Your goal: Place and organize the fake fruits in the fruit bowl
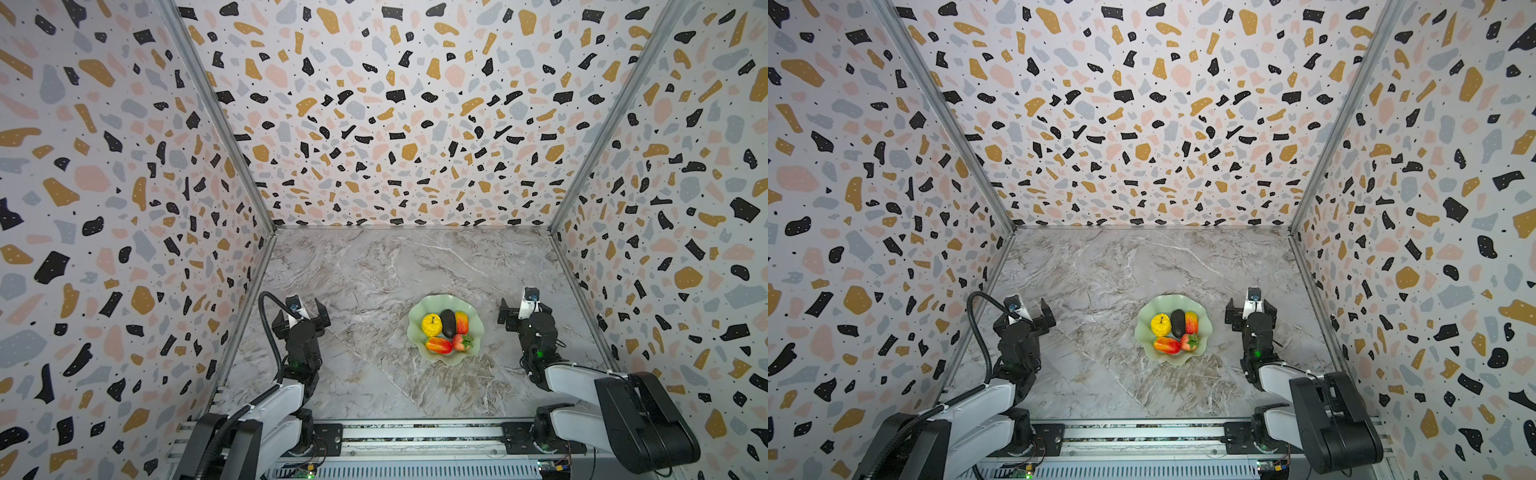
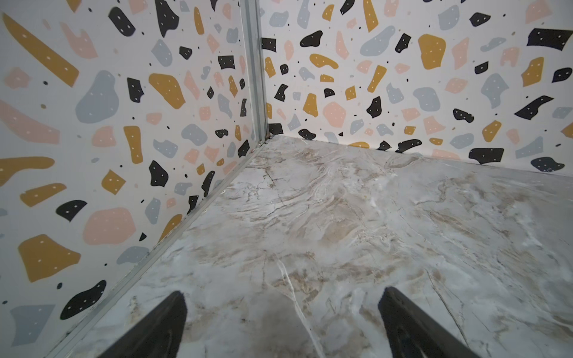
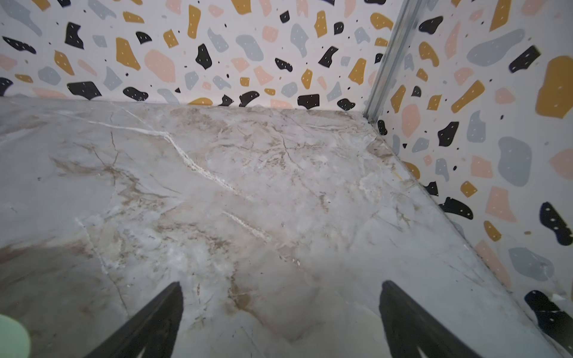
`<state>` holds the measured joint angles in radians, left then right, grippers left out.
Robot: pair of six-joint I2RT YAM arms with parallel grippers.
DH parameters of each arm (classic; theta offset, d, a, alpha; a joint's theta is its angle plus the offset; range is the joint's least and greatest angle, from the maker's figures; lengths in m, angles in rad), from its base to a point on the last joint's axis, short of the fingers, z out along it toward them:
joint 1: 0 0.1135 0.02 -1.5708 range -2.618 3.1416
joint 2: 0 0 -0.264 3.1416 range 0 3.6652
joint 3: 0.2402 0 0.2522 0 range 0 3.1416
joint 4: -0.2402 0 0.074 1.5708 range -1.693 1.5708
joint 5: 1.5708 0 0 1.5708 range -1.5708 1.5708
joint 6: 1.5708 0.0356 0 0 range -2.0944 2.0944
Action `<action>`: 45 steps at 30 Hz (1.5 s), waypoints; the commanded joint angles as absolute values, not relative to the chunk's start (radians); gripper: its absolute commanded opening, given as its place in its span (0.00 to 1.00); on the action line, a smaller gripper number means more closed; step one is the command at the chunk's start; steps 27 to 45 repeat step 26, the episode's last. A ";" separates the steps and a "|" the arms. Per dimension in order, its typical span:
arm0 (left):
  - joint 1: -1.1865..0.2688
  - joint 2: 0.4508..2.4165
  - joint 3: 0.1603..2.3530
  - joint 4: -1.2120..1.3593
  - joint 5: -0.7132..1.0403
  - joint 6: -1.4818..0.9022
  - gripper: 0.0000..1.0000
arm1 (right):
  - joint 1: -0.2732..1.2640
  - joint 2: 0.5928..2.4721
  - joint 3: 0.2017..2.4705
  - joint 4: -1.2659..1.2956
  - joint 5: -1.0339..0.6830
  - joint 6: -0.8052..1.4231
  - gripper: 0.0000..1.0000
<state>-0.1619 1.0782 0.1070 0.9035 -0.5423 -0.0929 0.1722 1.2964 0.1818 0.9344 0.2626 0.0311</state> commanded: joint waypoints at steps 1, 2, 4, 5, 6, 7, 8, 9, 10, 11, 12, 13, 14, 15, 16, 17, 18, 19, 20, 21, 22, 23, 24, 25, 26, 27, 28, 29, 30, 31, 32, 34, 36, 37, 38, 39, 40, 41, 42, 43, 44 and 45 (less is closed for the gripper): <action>-0.144 1.157 0.100 1.121 -0.587 -0.067 1.00 | 0.163 1.358 0.236 1.083 0.256 -0.015 0.99; -0.142 1.193 0.098 1.145 -0.586 -0.067 1.00 | 0.152 1.392 0.229 1.143 0.248 -0.019 0.99; -0.129 1.313 0.061 1.316 -0.554 -0.079 1.00 | 0.095 1.478 0.219 1.214 0.184 0.026 0.99; -0.128 1.376 0.056 1.384 -0.551 -0.076 1.00 | 0.084 1.494 0.188 1.289 0.157 0.025 0.99; -0.127 1.446 0.062 1.483 -0.553 -0.059 1.00 | 0.081 1.490 0.172 1.319 0.156 0.029 0.99; -0.127 1.445 0.087 1.421 -0.534 -0.056 1.00 | 0.077 1.482 0.172 1.304 0.150 0.035 0.99; -0.127 1.399 0.132 1.263 -0.518 -0.060 0.99 | 0.074 1.483 0.174 1.300 0.144 0.035 0.99; -0.127 1.373 0.169 1.142 -0.515 -0.069 1.00 | 0.074 1.490 0.177 1.302 0.147 0.034 0.99; -0.127 1.406 0.139 1.260 -0.519 -0.060 0.99 | 0.075 1.490 0.183 1.298 0.149 0.031 0.99; -0.128 1.436 0.123 1.351 -0.522 -0.055 1.00 | 0.077 1.486 0.185 1.285 0.150 0.030 0.99; -0.128 1.429 0.130 1.318 -0.521 -0.056 1.00 | 0.079 1.484 0.187 1.278 0.150 0.027 0.99; -0.127 1.402 0.147 1.247 -0.519 -0.062 1.00 | 0.084 1.487 0.189 1.278 0.160 0.025 0.99; -0.127 1.382 0.160 1.180 -0.518 -0.067 1.00 | 0.097 1.487 0.188 1.281 0.179 0.016 0.99; -0.128 1.396 0.146 1.233 -0.519 -0.063 0.99 | 0.104 1.491 0.193 1.275 0.188 0.012 0.99; -0.127 1.409 0.142 1.261 -0.522 -0.062 1.00 | 0.103 1.493 0.192 1.285 0.186 0.013 0.99; -0.127 1.403 0.143 1.249 -0.521 -0.063 1.00 | 0.103 1.492 0.192 1.281 0.186 0.013 0.99; -0.127 1.387 0.154 1.205 -0.518 -0.065 1.00 | 0.103 1.489 0.193 1.278 0.184 0.012 0.99; -0.128 1.387 0.152 1.209 -0.518 -0.065 1.00 | 0.103 1.490 0.193 1.276 0.184 0.011 0.99; -0.127 1.398 0.147 1.233 -0.522 -0.063 1.00 | 0.103 1.492 0.192 1.278 0.185 0.013 0.99; -0.127 1.396 0.147 1.232 -0.521 -0.063 1.00 | 0.103 1.494 0.197 1.273 0.185 0.012 0.99; -0.127 1.390 0.152 1.212 -0.517 -0.064 1.00 | 0.102 1.498 0.200 1.273 0.184 0.013 0.99; -0.127 1.391 0.151 1.213 -0.519 -0.064 1.00 | 0.102 1.497 0.200 1.271 0.184 0.012 0.99; -0.128 1.394 0.149 1.225 -0.520 -0.064 1.00 | 0.102 1.495 0.199 1.270 0.184 0.014 0.99; -0.128 1.392 0.150 1.221 -0.519 -0.064 1.00 | 0.102 1.494 0.197 1.271 0.184 0.013 0.99; -0.127 1.390 0.150 1.216 -0.519 -0.064 1.00 | 0.103 1.493 0.195 1.275 0.184 0.013 0.99; -0.127 1.390 0.150 1.216 -0.519 -0.064 1.00 | 0.103 1.493 0.195 1.275 0.184 0.013 0.99; -0.127 1.390 0.150 1.216 -0.519 -0.064 1.00 | 0.103 1.493 0.195 1.275 0.184 0.013 0.99; -0.127 1.390 0.150 1.216 -0.519 -0.064 1.00 | 0.103 1.493 0.195 1.275 0.184 0.013 0.99; -0.127 1.390 0.150 1.216 -0.519 -0.064 1.00 | 0.103 1.493 0.195 1.275 0.184 0.013 0.99; -0.127 1.390 0.150 1.216 -0.519 -0.064 1.00 | 0.103 1.493 0.195 1.275 0.184 0.013 0.99; -0.127 1.390 0.150 1.216 -0.519 -0.064 1.00 | 0.103 1.493 0.195 1.275 0.184 0.013 0.99; -0.127 1.390 0.150 1.216 -0.519 -0.064 1.00 | 0.103 1.493 0.195 1.275 0.184 0.013 0.99; -0.127 1.390 0.150 1.216 -0.519 -0.064 1.00 | 0.103 1.493 0.195 1.275 0.184 0.013 0.99; -0.127 1.390 0.150 1.216 -0.519 -0.064 1.00 | 0.103 1.493 0.195 1.275 0.184 0.013 0.99; -0.127 1.390 0.150 1.216 -0.519 -0.064 1.00 | 0.103 1.493 0.195 1.275 0.184 0.013 0.99; -0.127 1.390 0.150 1.216 -0.519 -0.064 1.00 | 0.103 1.493 0.195 1.275 0.184 0.013 0.99; -0.127 1.390 0.150 1.216 -0.519 -0.064 1.00 | 0.103 1.493 0.195 1.275 0.184 0.013 0.99; -0.127 1.390 0.150 1.216 -0.519 -0.064 1.00 | 0.103 1.493 0.195 1.275 0.184 0.013 0.99; -0.127 1.390 0.150 1.216 -0.519 -0.064 1.00 | 0.103 1.493 0.195 1.275 0.184 0.013 0.99; -0.127 1.390 0.150 1.216 -0.519 -0.064 1.00 | 0.103 1.493 0.195 1.275 0.184 0.013 0.99; -0.127 1.390 0.150 1.216 -0.519 -0.064 1.00 | 0.103 1.493 0.195 1.275 0.184 0.013 0.99; -0.127 1.390 0.150 1.216 -0.519 -0.064 1.00 | 0.103 1.493 0.195 1.275 0.184 0.013 0.99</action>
